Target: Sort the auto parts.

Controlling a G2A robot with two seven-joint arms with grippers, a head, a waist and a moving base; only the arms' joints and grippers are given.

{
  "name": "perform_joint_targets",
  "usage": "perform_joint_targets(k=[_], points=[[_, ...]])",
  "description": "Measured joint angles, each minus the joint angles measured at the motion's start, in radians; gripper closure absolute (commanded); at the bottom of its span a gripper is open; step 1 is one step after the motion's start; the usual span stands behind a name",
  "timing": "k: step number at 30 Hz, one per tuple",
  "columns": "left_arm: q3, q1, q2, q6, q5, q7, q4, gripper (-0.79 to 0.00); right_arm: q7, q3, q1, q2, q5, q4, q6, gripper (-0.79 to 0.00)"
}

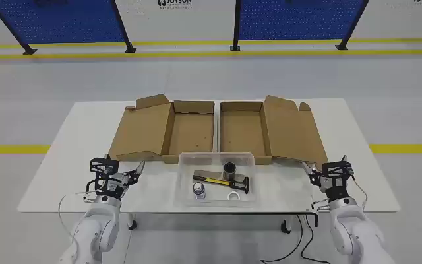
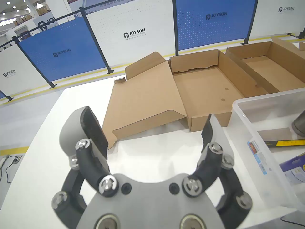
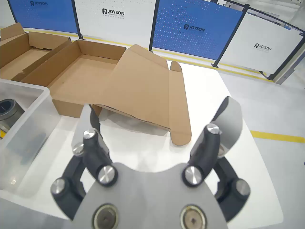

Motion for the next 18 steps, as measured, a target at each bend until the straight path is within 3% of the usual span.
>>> perform_joint_targets(k=[13, 18], points=[[-0.001, -0.001, 0.000, 0.001, 0.000, 0.000, -0.001, -0.785, 0.000, 0.000, 0.000, 0.000, 0.000, 0.000, 0.000, -0.785], [-0.007, -0.041, 0.000, -0.009, 0.025, -0.015, -0.035, -0.785, 0.000, 0.000, 0.000, 0.000, 0.000, 0.000, 0.000, -0.785]])
